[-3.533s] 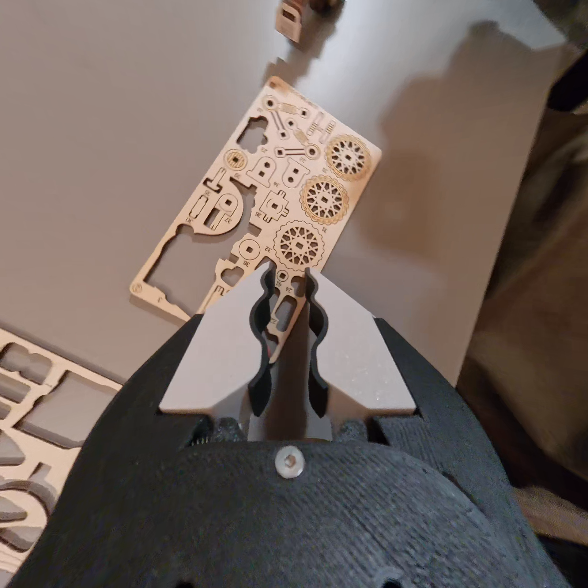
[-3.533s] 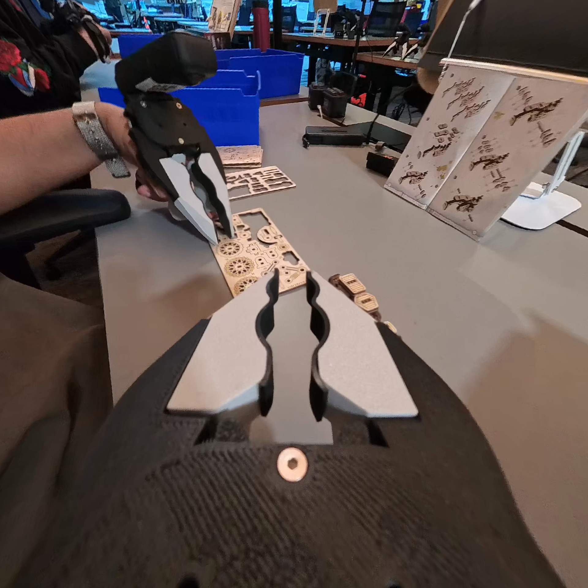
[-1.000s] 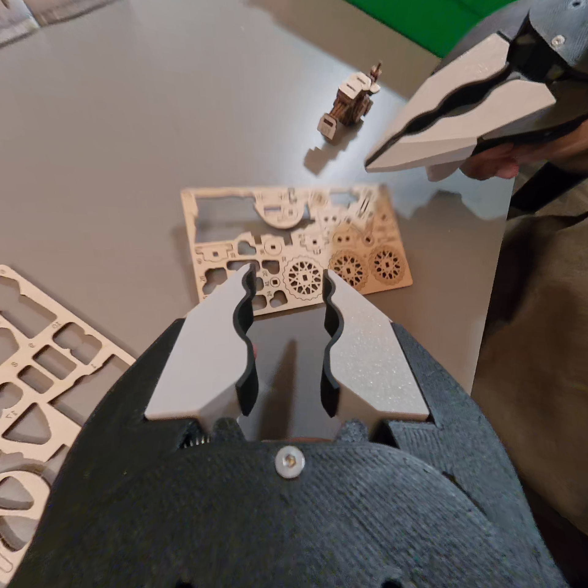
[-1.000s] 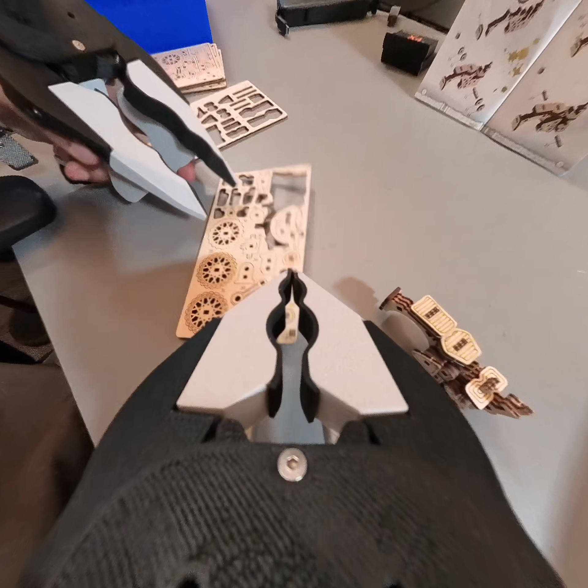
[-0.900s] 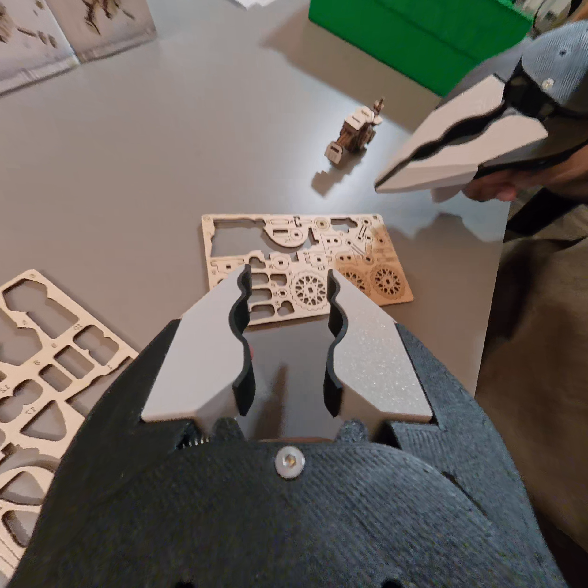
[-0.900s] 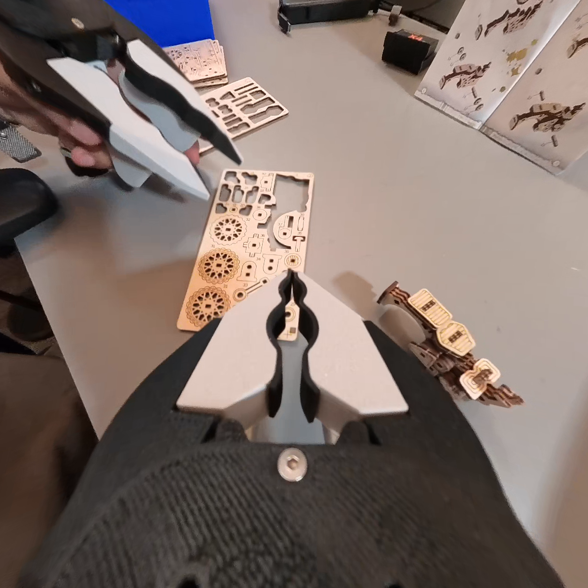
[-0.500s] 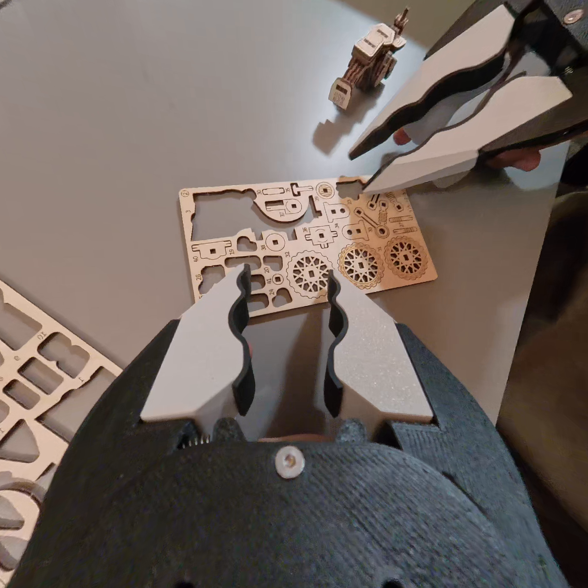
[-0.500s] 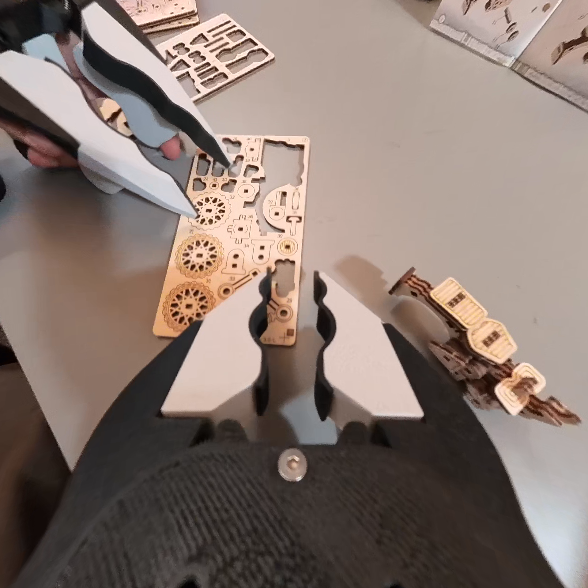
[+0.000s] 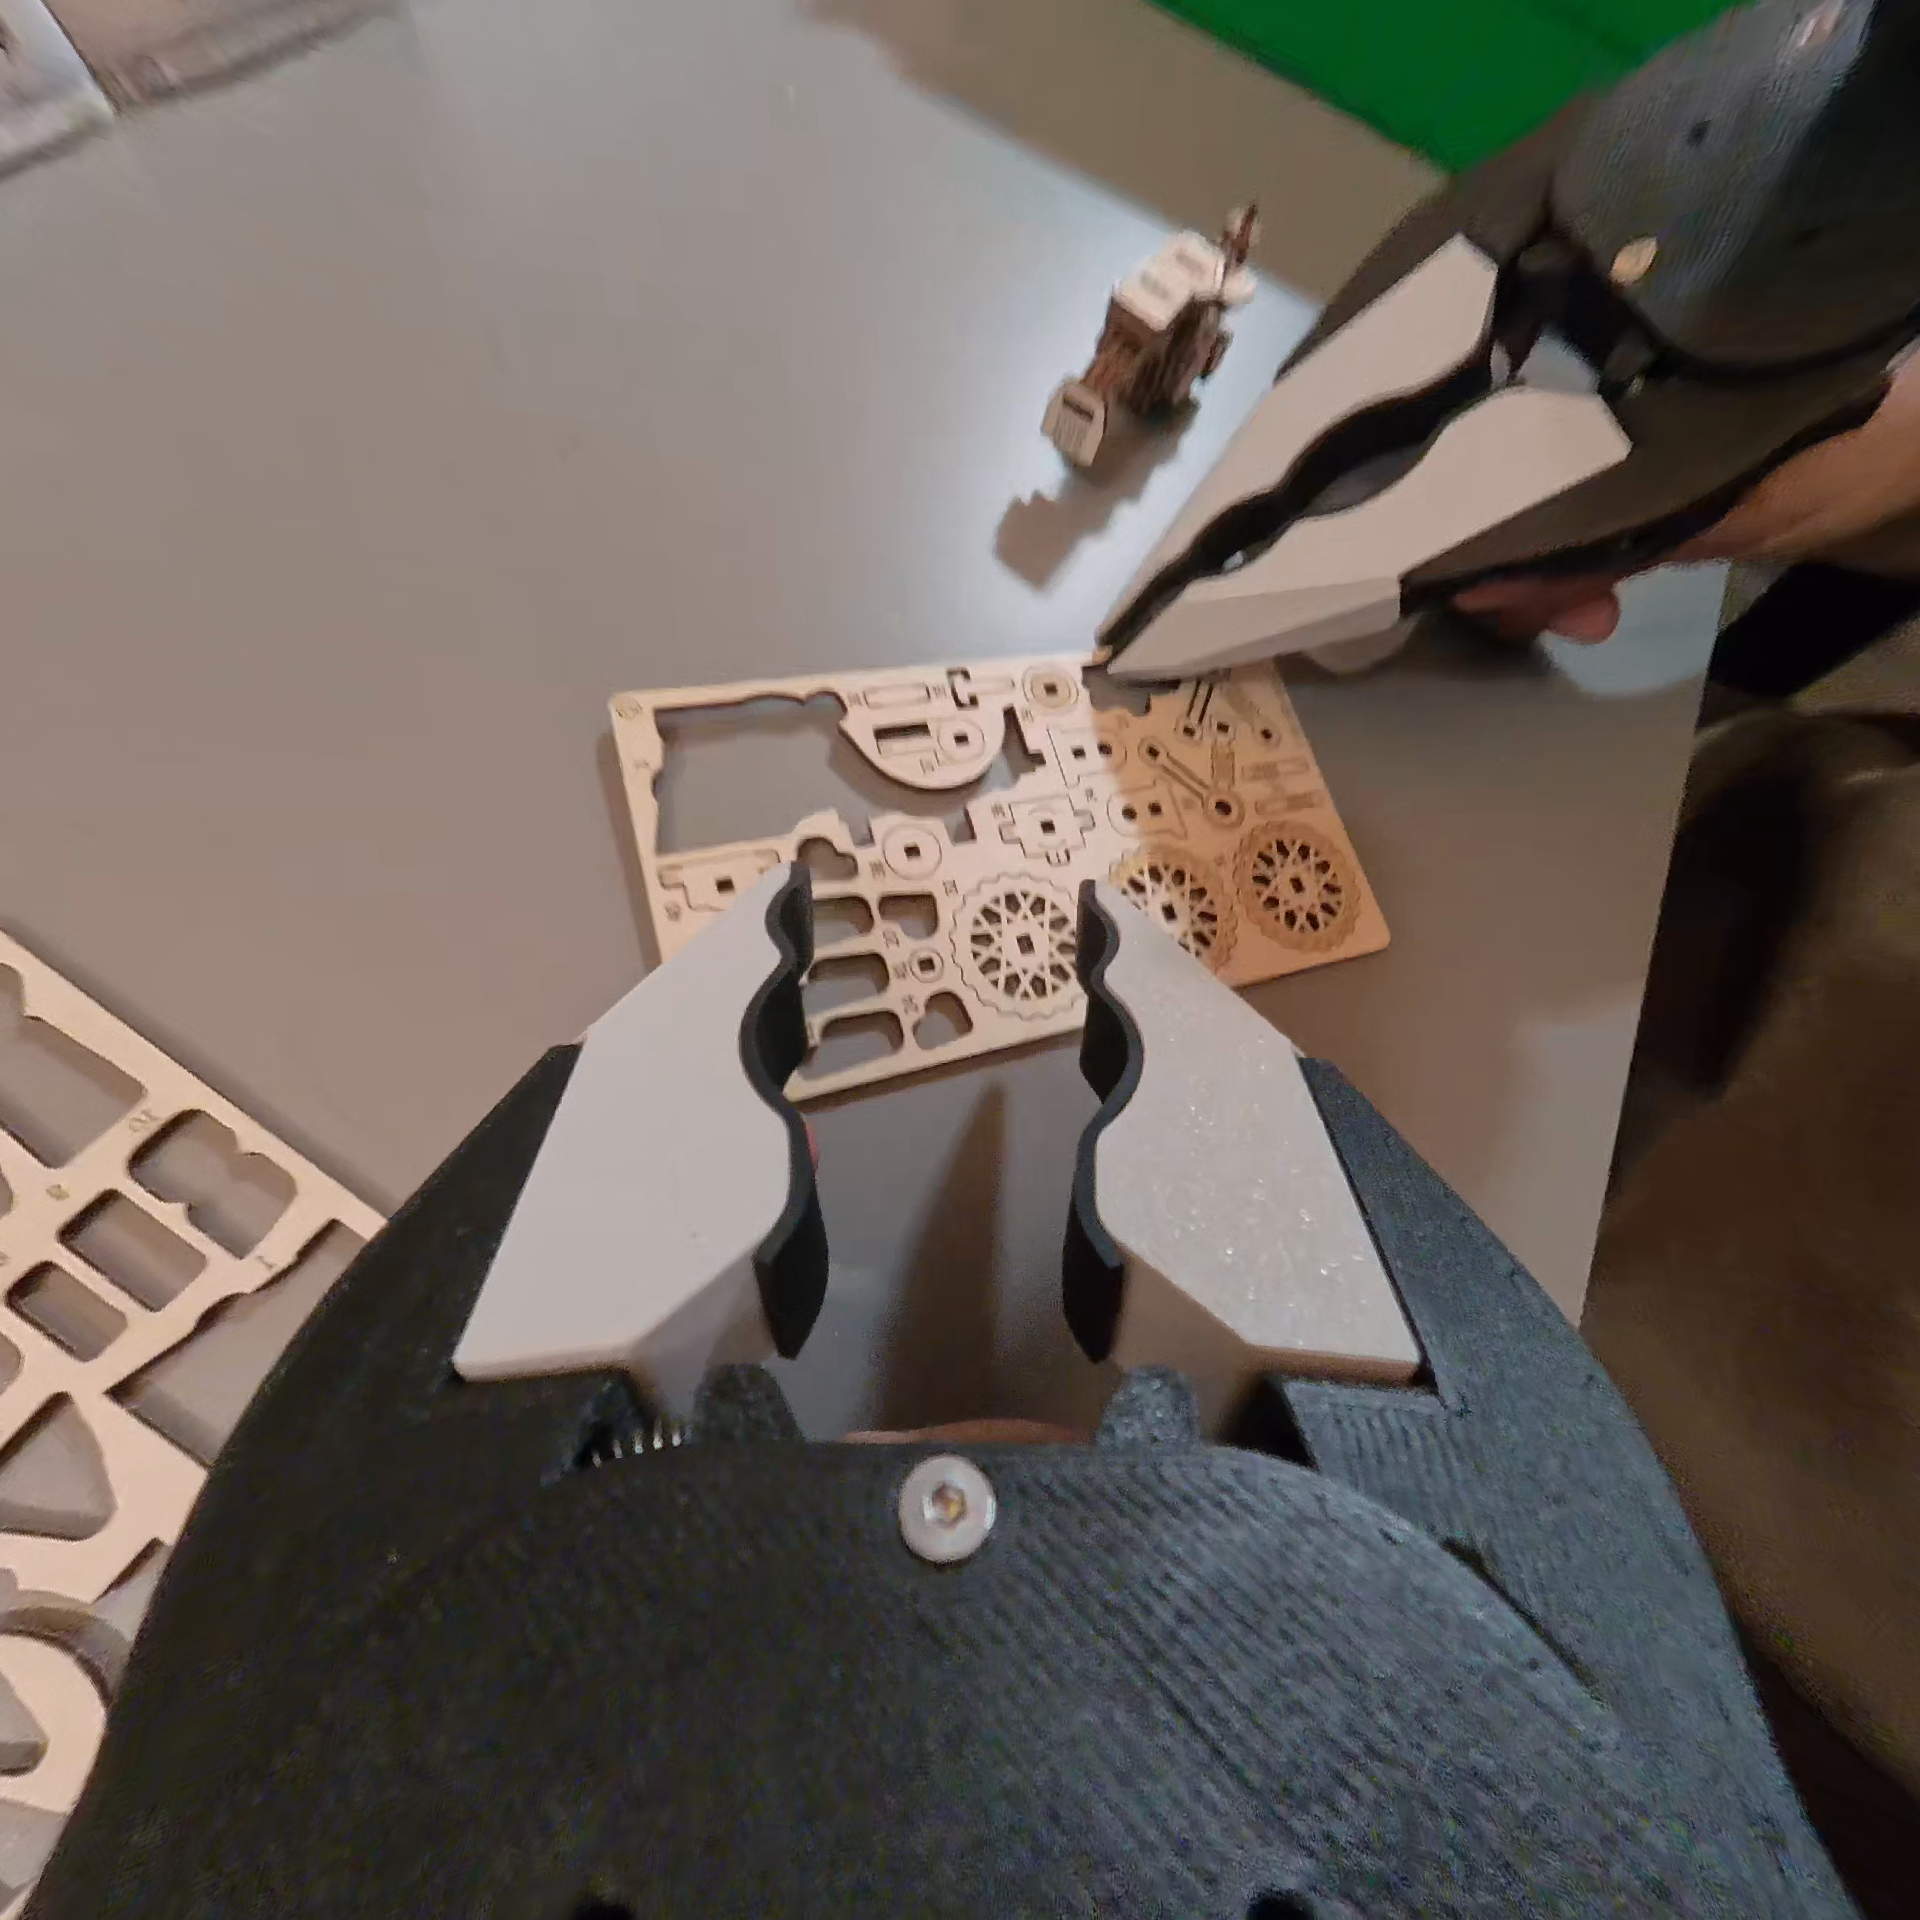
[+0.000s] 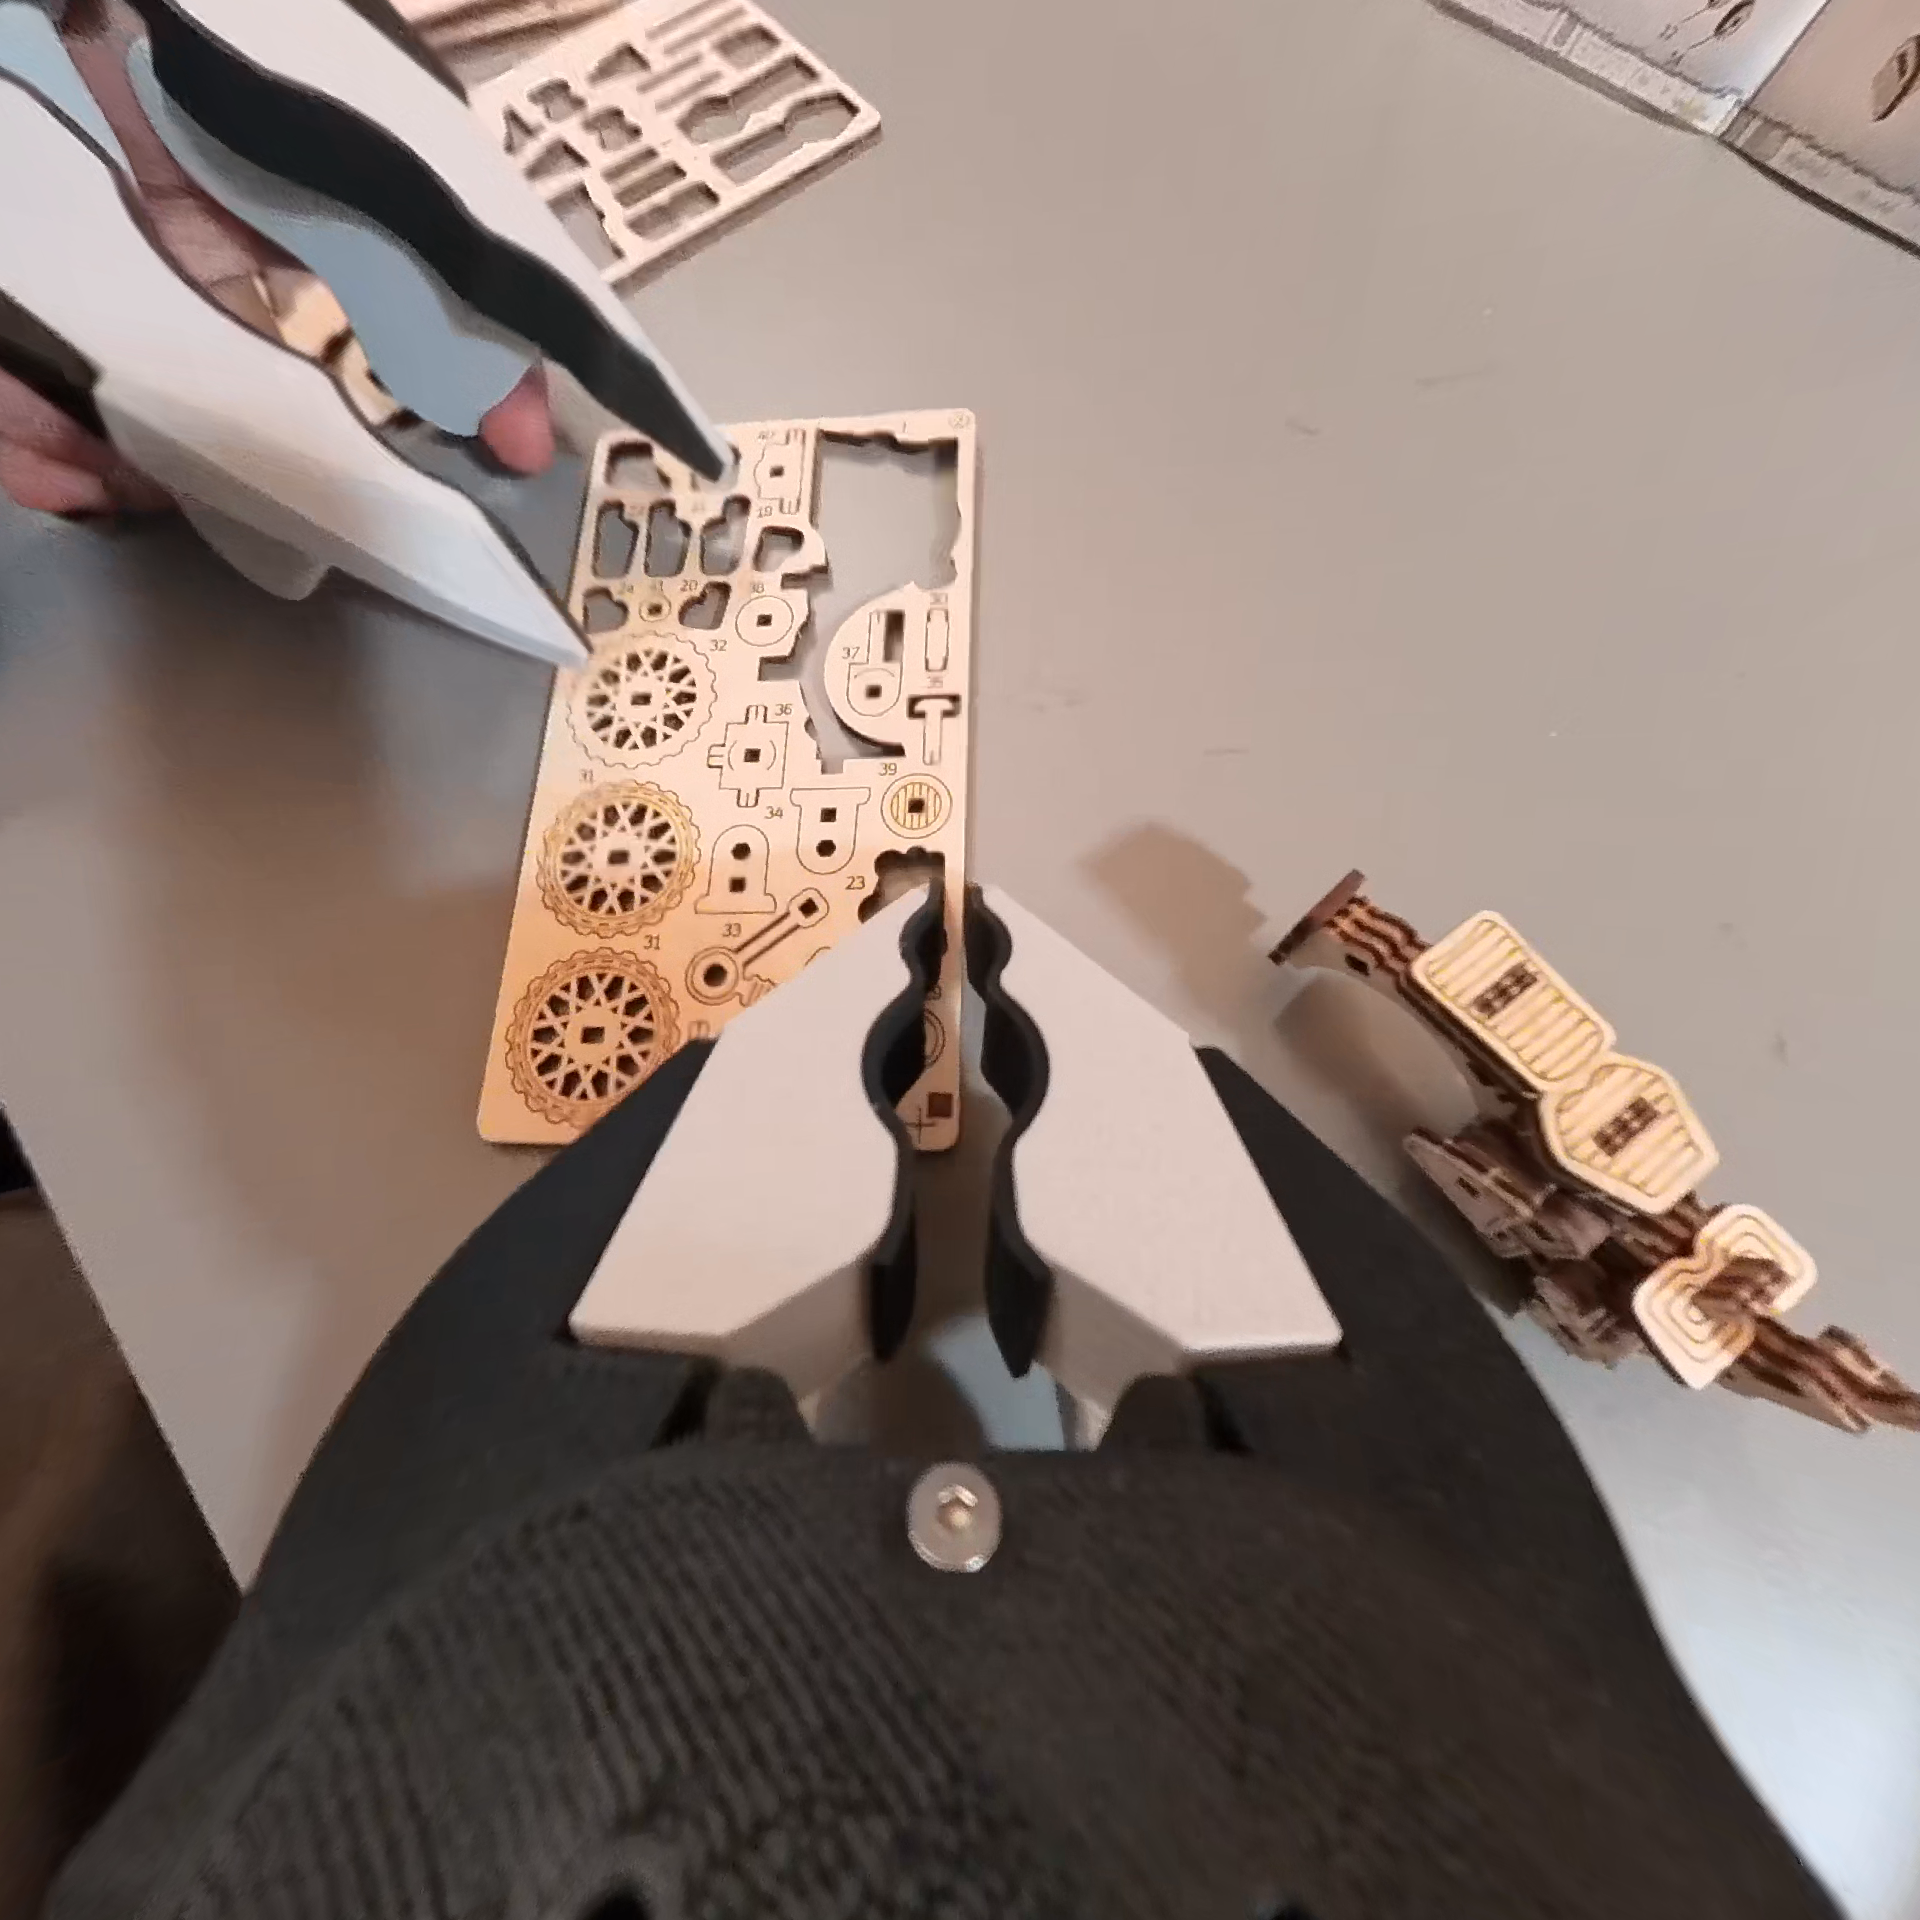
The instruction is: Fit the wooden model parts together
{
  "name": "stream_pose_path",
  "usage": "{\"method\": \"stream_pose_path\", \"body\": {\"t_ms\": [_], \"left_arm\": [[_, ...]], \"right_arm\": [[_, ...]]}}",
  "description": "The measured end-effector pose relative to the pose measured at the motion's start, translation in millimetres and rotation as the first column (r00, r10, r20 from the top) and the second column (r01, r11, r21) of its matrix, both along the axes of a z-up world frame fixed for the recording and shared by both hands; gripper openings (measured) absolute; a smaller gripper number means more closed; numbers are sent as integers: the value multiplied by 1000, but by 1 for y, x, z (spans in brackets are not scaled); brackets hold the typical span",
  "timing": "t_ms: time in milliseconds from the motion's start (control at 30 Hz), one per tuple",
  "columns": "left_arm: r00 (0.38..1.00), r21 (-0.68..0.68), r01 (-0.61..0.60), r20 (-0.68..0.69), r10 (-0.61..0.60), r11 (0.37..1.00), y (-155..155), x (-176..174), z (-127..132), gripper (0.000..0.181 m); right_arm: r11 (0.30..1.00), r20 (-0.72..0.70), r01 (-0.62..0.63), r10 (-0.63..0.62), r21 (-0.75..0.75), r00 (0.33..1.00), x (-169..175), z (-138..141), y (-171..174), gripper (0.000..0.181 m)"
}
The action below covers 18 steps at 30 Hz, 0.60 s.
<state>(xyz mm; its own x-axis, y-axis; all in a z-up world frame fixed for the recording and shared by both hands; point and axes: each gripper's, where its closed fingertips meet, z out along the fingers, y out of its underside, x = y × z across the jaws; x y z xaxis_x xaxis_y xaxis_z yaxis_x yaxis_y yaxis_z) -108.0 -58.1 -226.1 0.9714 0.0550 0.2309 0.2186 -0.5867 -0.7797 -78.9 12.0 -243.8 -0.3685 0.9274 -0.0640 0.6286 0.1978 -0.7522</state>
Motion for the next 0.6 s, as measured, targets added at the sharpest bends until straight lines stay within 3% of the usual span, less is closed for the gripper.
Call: {"method": "stream_pose_path", "body": {"t_ms": [33, 167, 367, 467, 600], "left_arm": [[1000, 39, -17, 9, 17, 999, 1, -3, 8, 51], [988, 247, -155, 44, 149, 956, 1, -30, 49, 64], [916, 437, -401, 166, 366, 805, -11, -75, 88, 79], [900, 440, -423, 303, 313, 792, 0, -66, 91, 86], [890, 462, -315, 447, 89, 829, 38, -16, 94, 85]], "right_arm": [[1000, -13, 4, -4, -15, 1000, 0, 4, 0, 1], [999, -123, 24, -29, -43, 992, -3, 32, 6, 2], [979, -293, 62, -118, -194, 949, -7, 82, 21, 1], [965, -375, 93, -183, -245, 909, -7, 103, 35, 2], [958, -467, 138, -244, -251, 850, -4, 125, 52, 1]]}}
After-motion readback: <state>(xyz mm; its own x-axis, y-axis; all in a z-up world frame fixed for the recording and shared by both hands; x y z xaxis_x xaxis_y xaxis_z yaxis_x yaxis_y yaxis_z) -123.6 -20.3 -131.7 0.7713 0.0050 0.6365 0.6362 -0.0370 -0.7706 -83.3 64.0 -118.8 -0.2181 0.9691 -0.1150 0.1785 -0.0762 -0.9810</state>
